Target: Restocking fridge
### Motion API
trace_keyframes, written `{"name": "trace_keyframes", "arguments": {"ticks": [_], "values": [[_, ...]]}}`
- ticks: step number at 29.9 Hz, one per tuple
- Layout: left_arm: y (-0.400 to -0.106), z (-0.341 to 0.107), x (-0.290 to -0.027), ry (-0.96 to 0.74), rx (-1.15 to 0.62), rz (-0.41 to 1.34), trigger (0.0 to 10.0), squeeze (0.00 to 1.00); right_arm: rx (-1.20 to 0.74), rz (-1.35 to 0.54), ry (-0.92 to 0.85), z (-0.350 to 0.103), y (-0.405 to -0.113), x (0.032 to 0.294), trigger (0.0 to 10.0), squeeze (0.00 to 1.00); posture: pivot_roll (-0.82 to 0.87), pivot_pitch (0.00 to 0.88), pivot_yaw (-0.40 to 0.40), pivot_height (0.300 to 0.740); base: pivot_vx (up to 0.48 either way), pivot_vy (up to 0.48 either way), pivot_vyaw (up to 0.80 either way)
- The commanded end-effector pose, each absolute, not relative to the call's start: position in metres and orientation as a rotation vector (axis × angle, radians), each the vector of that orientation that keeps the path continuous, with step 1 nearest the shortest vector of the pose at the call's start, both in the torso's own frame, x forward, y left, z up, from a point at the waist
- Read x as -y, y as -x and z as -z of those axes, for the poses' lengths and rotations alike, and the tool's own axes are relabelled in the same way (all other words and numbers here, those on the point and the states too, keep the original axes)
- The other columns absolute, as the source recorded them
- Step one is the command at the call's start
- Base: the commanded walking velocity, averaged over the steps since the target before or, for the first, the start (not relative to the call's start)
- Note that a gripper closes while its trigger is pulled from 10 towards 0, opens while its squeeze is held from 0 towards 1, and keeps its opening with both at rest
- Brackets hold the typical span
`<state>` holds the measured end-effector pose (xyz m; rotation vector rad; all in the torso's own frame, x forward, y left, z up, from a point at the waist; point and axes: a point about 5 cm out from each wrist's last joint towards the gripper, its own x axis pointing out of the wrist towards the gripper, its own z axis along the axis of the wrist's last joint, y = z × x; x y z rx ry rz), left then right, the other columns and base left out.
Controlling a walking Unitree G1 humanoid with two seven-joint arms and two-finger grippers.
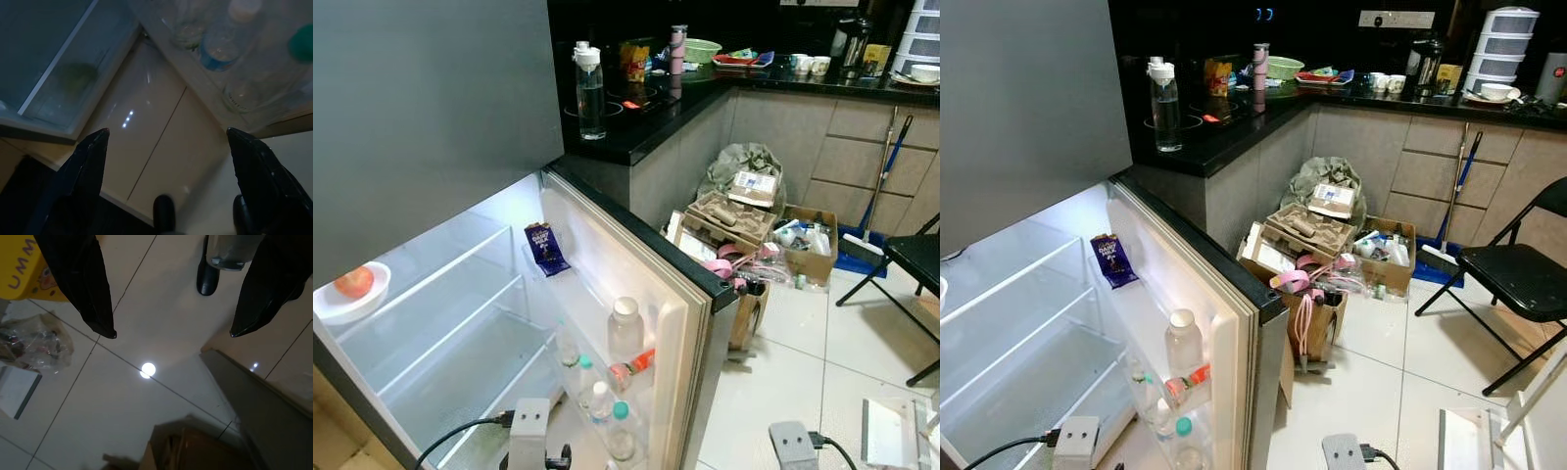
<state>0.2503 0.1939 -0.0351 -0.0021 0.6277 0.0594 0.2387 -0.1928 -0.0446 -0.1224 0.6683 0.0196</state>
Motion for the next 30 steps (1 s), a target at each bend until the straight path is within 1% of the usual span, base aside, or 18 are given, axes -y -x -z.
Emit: {"name": "trace_keyframes", "arguments": {"ticks": [1, 5, 7, 8, 9, 10, 11, 14, 15, 18, 19, 21, 22, 23, 26, 27, 28, 30], "values": [[-0.247, 0.037, -0.199, 0.002, -0.645, -0.075, 10.0, 0.0, -0.696, -0.024, 0.126, 0.049, -0.233, 0.192, 10.0, 0.0, -0.06, 0.067, -0.018, 0.74, 0.0, 0.0, 0.0], [-0.248, 0.037, -0.199, -0.008, -0.64, -0.074, 10.0, 0.0, -0.738, -0.02, 0.149, 0.053, -0.229, 0.197, 10.0, 0.0, -0.06, 0.065, -0.018, 0.74, 0.0, 0.0, 0.0], [-0.248, 0.036, -0.2, -0.012, -0.636, -0.075, 10.0, 0.0, -0.775, 0.019, 0.2, 0.055, -0.222, 0.212, 10.0, 0.0, -0.06, 0.068, -0.017, 0.74, 0.0, 0.0, 0.0], [-0.248, 0.036, -0.2, -0.012, -0.636, -0.075, 10.0, 0.0, -0.775, 0.019, 0.2, 0.055, -0.222, 0.212, 10.0, 0.0, -0.06, 0.068, -0.017, 0.74, 0.0, 0.0, 0.0], [-0.249, 0.035, -0.201, -0.014, -0.633, -0.079, 10.0, 0.0, -0.757, 0.113, 0.233, 0.049, -0.226, 0.23, 10.0, 0.0, -0.05, 0.073, -0.014, 0.74, 0.0, 0.0, 0.0], [-0.249, 0.035, -0.202, -0.014, -0.632, -0.081, 10.0, 0.0, -0.748, 0.156, 0.247, 0.046, -0.228, 0.238, 10.0, 0.0, -0.05, 0.073, -0.014, 0.74, 0.0, 0.0, 0.0], [-0.249, 0.035, -0.202, -0.014, -0.632, -0.081, 10.0, 0.0, -0.748, 0.156, 0.247, 0.046, -0.228, 0.238, 10.0, 0.0, -0.05, 0.073, -0.014, 0.74, 0.0, 0.0, 0.0], [-0.25, 0.034, -0.205, -0.014, -0.627, -0.09, 10.0, 0.0, -0.68, 0.313, 0.302, 0.027, -0.24, 0.264, 10.0, 0.0, -0.05, 0.083, -0.01, 0.74, 0.0, 0.0, 0.0], [-0.25, 0.033, -0.206, -0.015, -0.625, -0.092, 10.0, 0.0, -0.636, 0.368, 0.316, 0.016, -0.25, 0.273, 10.0, 0.0, -0.05, 0.085, -0.009, 0.74, 0.0, 0.0, 0.0], [-0.251, 0.032, -0.208, -0.019, -0.62, -0.096, 10.0, 0.0, -0.544, 0.431, 0.304, -0.005, -0.268, 0.283, 10.0, 0.0, -0.05, 0.087, -0.007, 0.74, 0.0, 0.0, 0.0], [-0.251, 0.032, -0.208, -0.019, -0.62, -0.096, 10.0, 0.0, -0.544, 0.431, 0.304, -0.005, -0.268, 0.283, 10.0, 0.0, -0.05, 0.087, -0.007, 0.74, 0.0, 0.0, 0.0], [-0.251, 0.031, -0.211, -0.027, -0.613, -0.102, 10.0, 0.0, -0.441, 0.422, 0.231, -0.026, -0.292, 0.278, 10.0, 0.0, -0.04, 0.094, 0.0, 0.74, 0.0, 0.0, 0.0], [-0.251, 0.031, -0.211, -0.027, -0.613, -0.102, 10.0, 0.0, -0.441, 0.422, 0.231, -0.026, -0.292, 0.278, 10.0, 0.0, -0.04, 0.094, 0.0, 0.74, 0.0, 0.0, 0.0], [-0.25, 0.031, -0.214, -0.038, -0.609, -0.108, 10.0, 0.0, -0.393, 0.375, 0.175, -0.037, -0.306, 0.269, 10.0, 0.0, -0.04, 0.095, 0.0, 0.74, 0.0, 0.0, 0.0], [-0.246, 0.031, -0.223, -0.06, -0.606, -0.133, 10.0, 0.0, -0.336, 0.237, 0.105, -0.051, -0.326, 0.244, 10.0, 0.0, -0.04, 0.095, 0.001, 0.74, 0.0, 0.0, 0.0], [-0.24, 0.032, -0.233, -0.082, -0.612, -0.166, 10.0, 0.0, -0.323, 0.132, 0.08, -0.055, -0.335, 0.225, 10.0, 0.0, -0.04, 0.096, 0.0, 0.74, 0.0, 0.0, 0.0], [-0.24, 0.032, -0.233, -0.082, -0.612, -0.166, 10.0, 0.0, -0.323, 0.132, 0.08, -0.055, -0.335, 0.225, 10.0, 0.0, -0.04, 0.096, 0.0, 0.74, 0.0, 0.0, 0.0], [-0.232, 0.035, -0.243, -0.096, -0.631, -0.199, 10.0, 0.0, -0.322, 0.073, 0.063, -0.055, -0.338, 0.214, 10.0, 0.0, -0.03, 0.097, -0.002, 0.74, 0.0, 0.0, 0.0]]}}
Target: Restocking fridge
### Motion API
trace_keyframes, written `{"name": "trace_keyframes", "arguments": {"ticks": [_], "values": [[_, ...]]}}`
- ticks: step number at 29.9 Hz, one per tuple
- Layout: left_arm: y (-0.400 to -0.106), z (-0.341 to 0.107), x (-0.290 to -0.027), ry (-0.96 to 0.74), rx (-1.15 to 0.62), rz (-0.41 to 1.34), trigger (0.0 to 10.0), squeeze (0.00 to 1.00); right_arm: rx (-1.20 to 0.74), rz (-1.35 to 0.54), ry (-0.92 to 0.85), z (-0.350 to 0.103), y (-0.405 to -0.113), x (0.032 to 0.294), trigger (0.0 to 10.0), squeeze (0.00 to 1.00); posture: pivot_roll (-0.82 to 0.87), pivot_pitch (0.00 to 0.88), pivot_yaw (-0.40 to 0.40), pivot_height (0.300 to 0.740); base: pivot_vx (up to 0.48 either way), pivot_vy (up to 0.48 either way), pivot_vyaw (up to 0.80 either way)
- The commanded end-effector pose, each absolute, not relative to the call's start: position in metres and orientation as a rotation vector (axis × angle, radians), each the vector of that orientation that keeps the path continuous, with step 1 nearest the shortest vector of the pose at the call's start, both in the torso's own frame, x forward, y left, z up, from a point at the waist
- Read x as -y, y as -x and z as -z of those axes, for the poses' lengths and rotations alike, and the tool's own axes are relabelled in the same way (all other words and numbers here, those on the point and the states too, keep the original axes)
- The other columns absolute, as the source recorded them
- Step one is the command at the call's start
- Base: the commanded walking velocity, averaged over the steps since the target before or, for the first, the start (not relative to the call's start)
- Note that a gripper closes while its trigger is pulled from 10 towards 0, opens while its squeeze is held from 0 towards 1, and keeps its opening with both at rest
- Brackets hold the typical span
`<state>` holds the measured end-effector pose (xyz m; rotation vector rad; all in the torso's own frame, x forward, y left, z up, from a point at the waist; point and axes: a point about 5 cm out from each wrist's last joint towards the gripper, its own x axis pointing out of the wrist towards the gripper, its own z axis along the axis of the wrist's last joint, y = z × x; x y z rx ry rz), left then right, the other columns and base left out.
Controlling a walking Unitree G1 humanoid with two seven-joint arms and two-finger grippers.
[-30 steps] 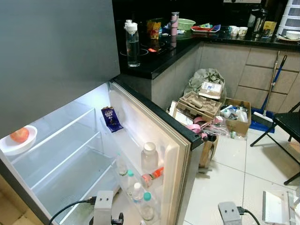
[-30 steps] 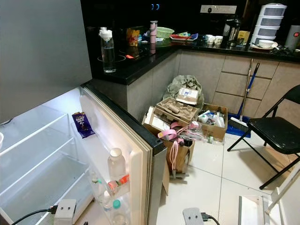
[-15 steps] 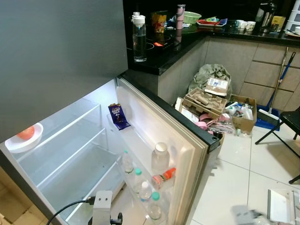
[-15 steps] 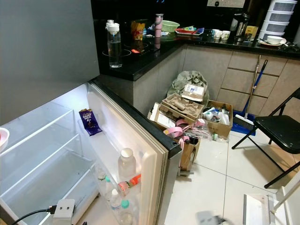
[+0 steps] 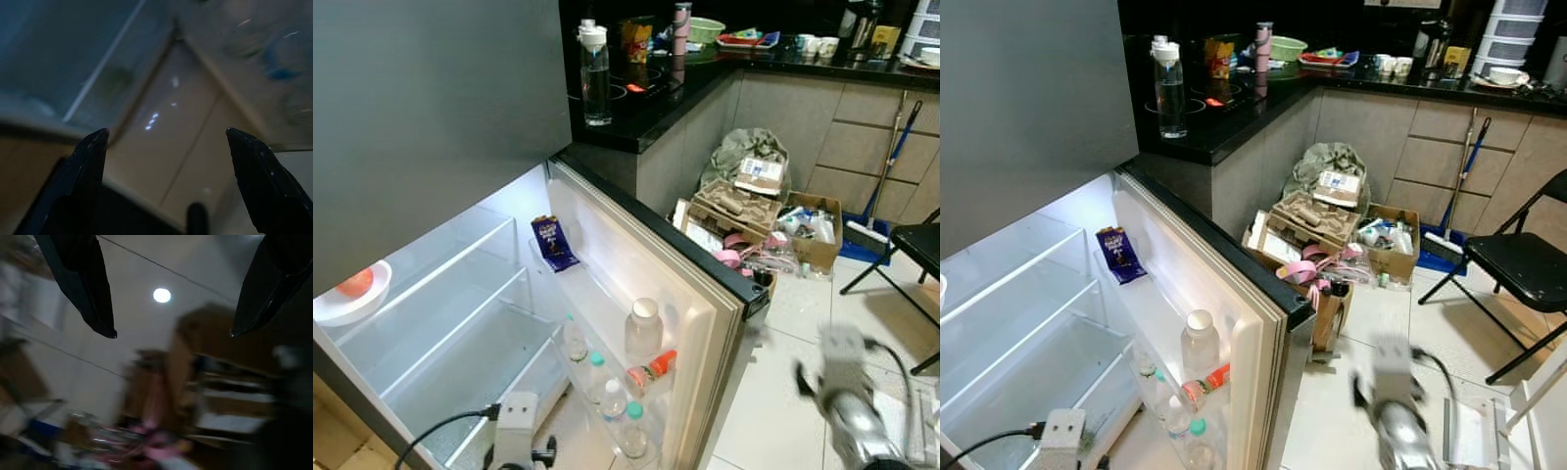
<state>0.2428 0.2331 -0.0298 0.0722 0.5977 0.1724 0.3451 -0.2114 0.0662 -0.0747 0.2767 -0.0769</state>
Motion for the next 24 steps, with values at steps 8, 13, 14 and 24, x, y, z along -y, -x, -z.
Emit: {"name": "trace_keyframes", "arguments": {"ticks": [8, 13, 14, 24], "values": [[-0.19, 0.052, -0.275, -0.153, -0.767, -0.285, 10.0, 0.0, -0.339, -0.049, 0.034, -0.046, -0.335, 0.188, 10.0, 0.0, -0.03, 0.097, -0.001, 0.74, 0.0, 0.0, 0.0], [-0.157, 0.069, -0.278, -0.17, -0.896, -0.272, 10.0, 0.0, -0.367, -0.236, -0.04, -0.039, -0.331, 0.164, 10.0, 0.0, -0.03, 0.097, -0.001, 0.74, 0.0, 0.0, 0.0], [-0.154, 0.07, -0.278, -0.172, -0.909, -0.272, 10.0, 0.0, -0.369, -0.273, -0.053, -0.039, -0.33, 0.159, 10.0, 0.0, -0.03, 0.097, -0.001, 0.74, 0.0, 0.0, 0.0], [-0.13, 0.084, -0.268, -0.188, -0.996, -0.221, 10.0, 0.0, -0.273, -0.958, -0.494, -0.079, -0.323, 0.065, 10.0, 0.0, -0.03, 0.094, 0.001, 0.74, 0.0, 0.0, 0.0]]}}
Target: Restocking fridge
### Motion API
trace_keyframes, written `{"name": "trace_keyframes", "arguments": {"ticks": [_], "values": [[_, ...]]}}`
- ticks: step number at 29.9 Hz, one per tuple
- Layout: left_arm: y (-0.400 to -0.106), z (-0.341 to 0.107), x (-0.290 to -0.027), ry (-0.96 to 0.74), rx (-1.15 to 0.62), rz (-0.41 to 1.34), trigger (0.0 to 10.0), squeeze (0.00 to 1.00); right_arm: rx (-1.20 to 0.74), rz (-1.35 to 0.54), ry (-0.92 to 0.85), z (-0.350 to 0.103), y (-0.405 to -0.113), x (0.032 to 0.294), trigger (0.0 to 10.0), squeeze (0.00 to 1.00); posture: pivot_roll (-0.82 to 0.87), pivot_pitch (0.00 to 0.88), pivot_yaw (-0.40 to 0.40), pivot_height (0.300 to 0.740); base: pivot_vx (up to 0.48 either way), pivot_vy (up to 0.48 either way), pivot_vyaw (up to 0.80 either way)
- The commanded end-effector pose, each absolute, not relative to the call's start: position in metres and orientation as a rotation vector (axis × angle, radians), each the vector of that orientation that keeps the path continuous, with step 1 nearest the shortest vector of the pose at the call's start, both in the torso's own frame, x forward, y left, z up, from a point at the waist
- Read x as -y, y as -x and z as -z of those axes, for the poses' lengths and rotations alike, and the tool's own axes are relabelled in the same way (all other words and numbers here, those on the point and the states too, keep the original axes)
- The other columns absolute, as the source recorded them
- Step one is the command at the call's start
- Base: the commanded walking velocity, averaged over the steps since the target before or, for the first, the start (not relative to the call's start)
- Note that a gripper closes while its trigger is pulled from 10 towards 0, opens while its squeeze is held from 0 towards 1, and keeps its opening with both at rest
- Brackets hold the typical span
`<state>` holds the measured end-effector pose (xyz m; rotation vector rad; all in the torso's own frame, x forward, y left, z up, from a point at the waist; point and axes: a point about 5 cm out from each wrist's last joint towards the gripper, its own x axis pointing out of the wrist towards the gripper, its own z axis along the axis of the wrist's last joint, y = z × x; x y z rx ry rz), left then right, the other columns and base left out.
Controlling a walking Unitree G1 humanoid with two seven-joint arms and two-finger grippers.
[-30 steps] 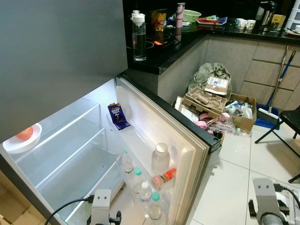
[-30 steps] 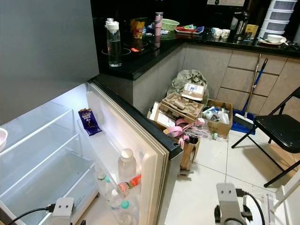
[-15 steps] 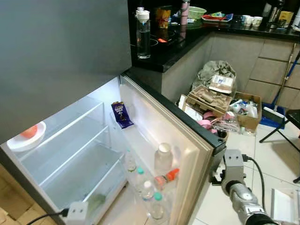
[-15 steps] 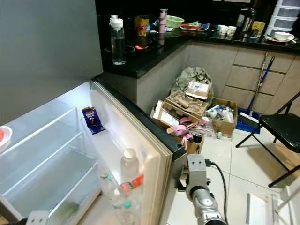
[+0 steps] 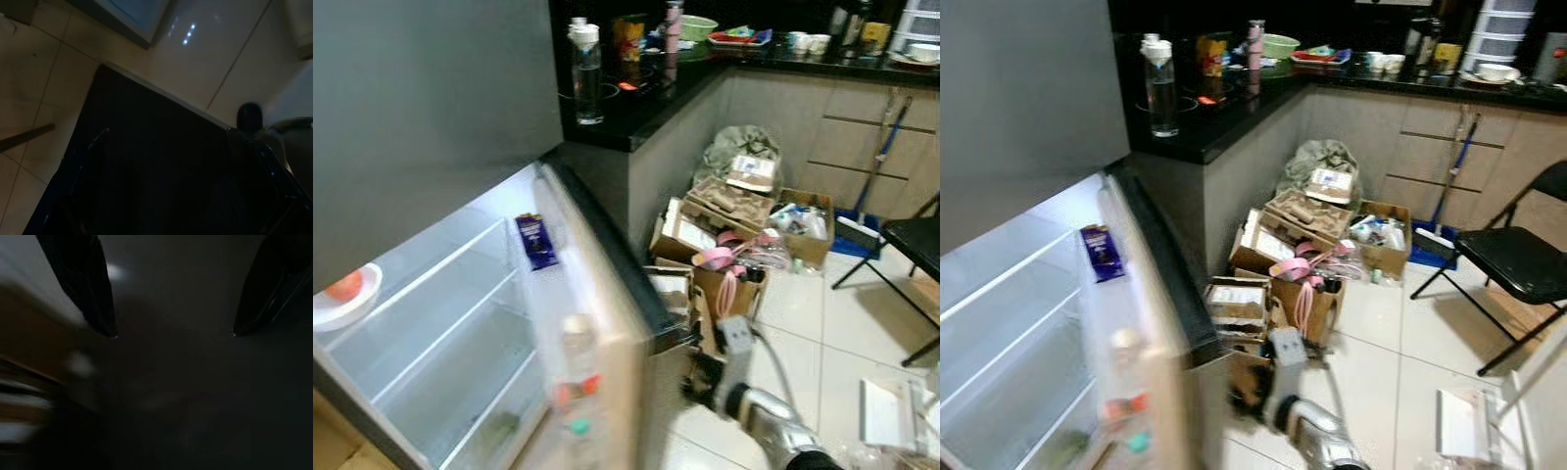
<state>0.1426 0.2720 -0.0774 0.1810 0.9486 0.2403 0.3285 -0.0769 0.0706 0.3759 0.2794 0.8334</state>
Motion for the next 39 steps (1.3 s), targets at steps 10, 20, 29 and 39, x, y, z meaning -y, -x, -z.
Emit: {"name": "trace_keyframes", "arguments": {"ticks": [10, 20, 29, 39], "values": [[-0.123, 0.086, -0.269, -0.197, -1.027, -0.212, 10.0, 0.0, -0.439, -0.719, -0.345, -0.046, -0.322, 0.091, 10.0, 0.0, -0.02, 0.095, -0.004, 0.74, 0.0, 0.0, 0.0], [-0.123, 0.087, -0.268, -0.195, -1.029, -0.201, 10.0, 0.0, -0.616, 0.014, -0.082, 0.006, -0.289, 0.203, 10.0, 0.0, -0.03, 0.09, 0.002, 0.74, 0.0, 0.0, 0.0], [-0.17, 0.074, -0.248, -0.159, -0.892, -0.125, 10.0, 0.0, -0.672, 0.15, 0.051, 0.032, -0.252, 0.225, 10.0, 0.0, -0.04, 0.089, 0.009, 0.74, 0.0, 0.0, 0.0], [-0.254, 0.031, -0.185, -0.331, -0.596, 0.278, 10.0, 0.0, -0.579, 0.24, 0.095, 0.021, -0.263, 0.223, 10.0, 0.0, -0.06, 0.089, 0.015, 0.74, 0.0, 0.0, 0.0]]}}
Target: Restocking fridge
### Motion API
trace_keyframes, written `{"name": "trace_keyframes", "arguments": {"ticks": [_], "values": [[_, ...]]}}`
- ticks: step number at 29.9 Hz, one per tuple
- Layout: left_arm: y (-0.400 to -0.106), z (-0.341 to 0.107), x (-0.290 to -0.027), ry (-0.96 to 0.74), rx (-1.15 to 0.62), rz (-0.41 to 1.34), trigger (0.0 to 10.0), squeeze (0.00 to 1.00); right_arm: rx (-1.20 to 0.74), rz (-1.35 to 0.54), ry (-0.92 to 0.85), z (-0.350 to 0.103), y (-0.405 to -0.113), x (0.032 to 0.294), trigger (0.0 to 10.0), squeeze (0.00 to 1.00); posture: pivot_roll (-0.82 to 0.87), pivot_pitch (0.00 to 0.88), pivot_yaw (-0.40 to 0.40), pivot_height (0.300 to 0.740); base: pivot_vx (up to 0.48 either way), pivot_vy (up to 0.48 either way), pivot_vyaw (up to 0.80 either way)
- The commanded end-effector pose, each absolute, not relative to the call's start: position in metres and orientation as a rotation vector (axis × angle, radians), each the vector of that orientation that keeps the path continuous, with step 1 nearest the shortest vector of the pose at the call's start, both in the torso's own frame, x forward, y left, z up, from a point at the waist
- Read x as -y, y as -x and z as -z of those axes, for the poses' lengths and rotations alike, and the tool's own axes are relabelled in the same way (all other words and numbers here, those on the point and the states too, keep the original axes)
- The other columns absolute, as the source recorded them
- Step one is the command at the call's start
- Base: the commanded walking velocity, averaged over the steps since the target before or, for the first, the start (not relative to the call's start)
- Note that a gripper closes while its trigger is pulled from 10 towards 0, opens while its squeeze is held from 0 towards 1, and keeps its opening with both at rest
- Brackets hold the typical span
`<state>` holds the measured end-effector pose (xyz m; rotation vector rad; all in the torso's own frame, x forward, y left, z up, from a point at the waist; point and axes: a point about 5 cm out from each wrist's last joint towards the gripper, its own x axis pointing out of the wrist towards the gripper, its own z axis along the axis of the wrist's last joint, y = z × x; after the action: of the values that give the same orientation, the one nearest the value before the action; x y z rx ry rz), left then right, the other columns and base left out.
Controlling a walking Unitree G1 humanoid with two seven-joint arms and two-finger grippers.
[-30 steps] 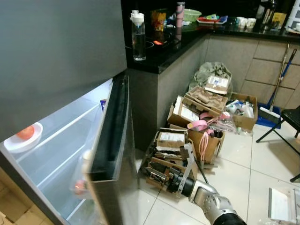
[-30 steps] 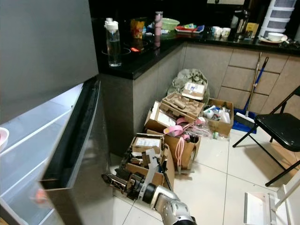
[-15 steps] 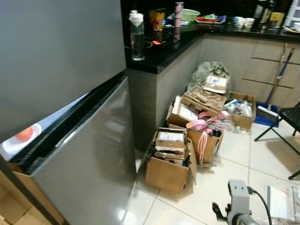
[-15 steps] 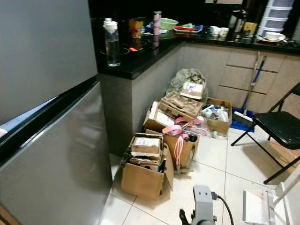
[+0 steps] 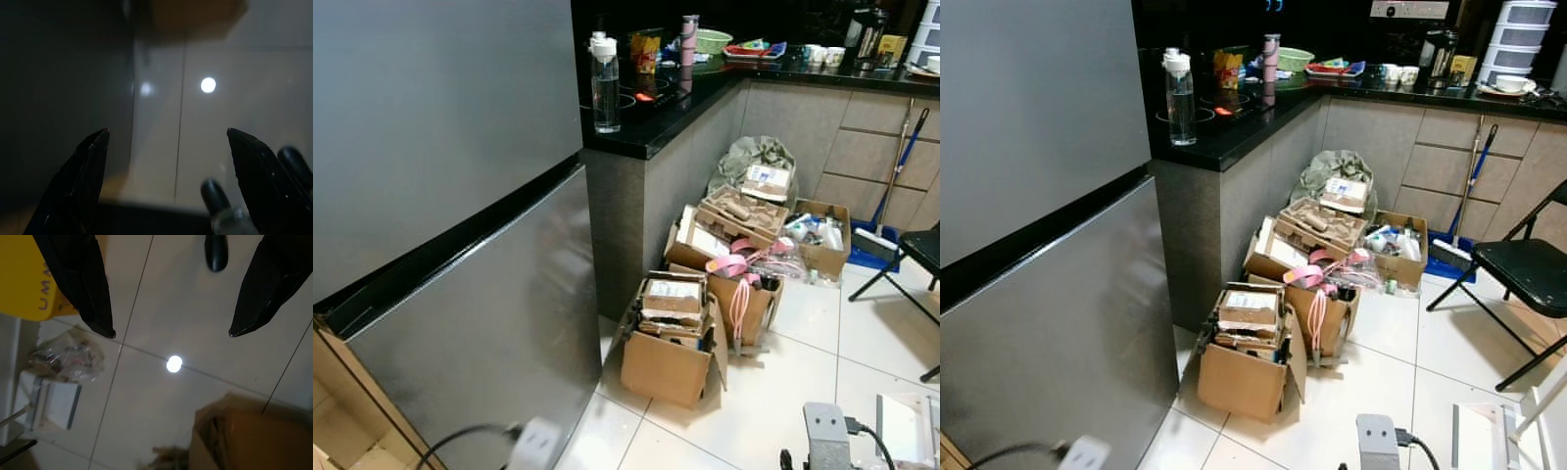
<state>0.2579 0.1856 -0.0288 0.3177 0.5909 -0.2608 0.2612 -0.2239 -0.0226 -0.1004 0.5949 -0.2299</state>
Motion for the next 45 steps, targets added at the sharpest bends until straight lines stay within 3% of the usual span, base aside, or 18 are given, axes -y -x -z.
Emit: {"name": "trace_keyframes", "arguments": {"ticks": [1, 7, 11, 14, 15, 18, 22, 29, 35, 40, 42, 45], "values": [[-0.265, 0.022, -0.187, -0.35, -0.554, 0.267, 10.0, 0.0, -0.567, 0.241, 0.09, 0.019, -0.265, 0.222, 10.0, 0.0, -0.06, 0.087, 0.013, 0.74, 0.0, 0.0, 0.0], [-0.289, -0.004, -0.205, -0.445, -0.448, 0.152, 10.0, 0.0, -0.544, 0.235, 0.083, 0.016, -0.269, 0.218, 10.0, 0.0, -0.05, 0.087, 0.008, 0.74, 0.0, 0.0, 0.0], [-0.298, -0.023, -0.247, -0.549, -0.428, -0.053, 10.0, 0.0, -0.532, 0.222, 0.082, 0.015, -0.272, 0.215, 10.0, 0.0, -0.05, 0.089, 0.005, 0.74, 0.0, 0.0, 0.0], [-0.297, -0.027, -0.26, -0.589, -0.43, -0.089, 10.0, 0.0, -0.528, 0.222, 0.081, 0.014, -0.273, 0.213, 10.0, 0.0, -0.05, 0.09, 0.005, 0.74, 0.0, 0.0, 0.0], [-0.293, -0.03, -0.277, -0.615, -0.453, -0.161, 10.0, 0.0, -0.524, 0.22, 0.08, 0.014, -0.274, 0.212, 10.0, 0.0, -0.04, 0.093, 0.005, 0.74, 0.0, 0.0, 0.0], [-0.291, -0.031, -0.283, -0.619, -0.464, -0.189, 10.0, 0.0, -0.524, 0.22, 0.08, 0.013, -0.274, 0.212, 10.0, 0.0, -0.04, 0.093, 0.005, 0.74, 0.0, 0.0, 0.0], [-0.276, -0.029, -0.312, -0.597, -0.54, -0.365, 10.0, 0.0, -0.521, 0.216, 0.077, 0.013, -0.274, 0.212, 10.0, 0.0, -0.04, 0.096, 0.002, 0.74, 0.0, 0.0, 0.0], [-0.265, -0.03, -0.33, -0.626, -0.579, -0.476, 10.0, 0.0, -0.512, 0.192, 0.066, 0.012, -0.276, 0.209, 10.0, 0.0, -0.05, 0.098, -0.001, 0.74, 0.0, 0.0, 0.0], [-0.264, -0.015, -0.312, -0.513, -0.618, -0.349, 10.0, 0.0, -0.624, 0.133, 0.094, 0.025, -0.267, 0.205, 10.0, 0.0, -0.04, 0.098, -0.002, 0.74, 0.0, 0.0, 0.0], [-0.243, 0.032, -0.253, -0.375, -0.813, 0.013, 10.0, 0.0, -0.78, -0.02, 0.136, 0.048, -0.242, 0.196, 10.0, 0.0, -0.04, 0.099, -0.004, 0.74, 0.0, 0.0, 0.0], [-0.239, 0.039, -0.238, -0.325, -0.802, 0.034, 10.0, 0.0, -0.767, -0.004, 0.145, 0.049, -0.239, 0.198, 10.0, 0.0, -0.04, 0.099, -0.006, 0.74, 0.0, 0.0, 0.0], [-0.234, 0.046, -0.228, -0.148, -0.797, -0.083, 10.0, 0.0, -0.694, 0.036, 0.105, 0.043, -0.244, 0.202, 10.0, 0.0, -0.05, 0.096, -0.005, 0.74, 0.0, 0.0, 0.0]]}}
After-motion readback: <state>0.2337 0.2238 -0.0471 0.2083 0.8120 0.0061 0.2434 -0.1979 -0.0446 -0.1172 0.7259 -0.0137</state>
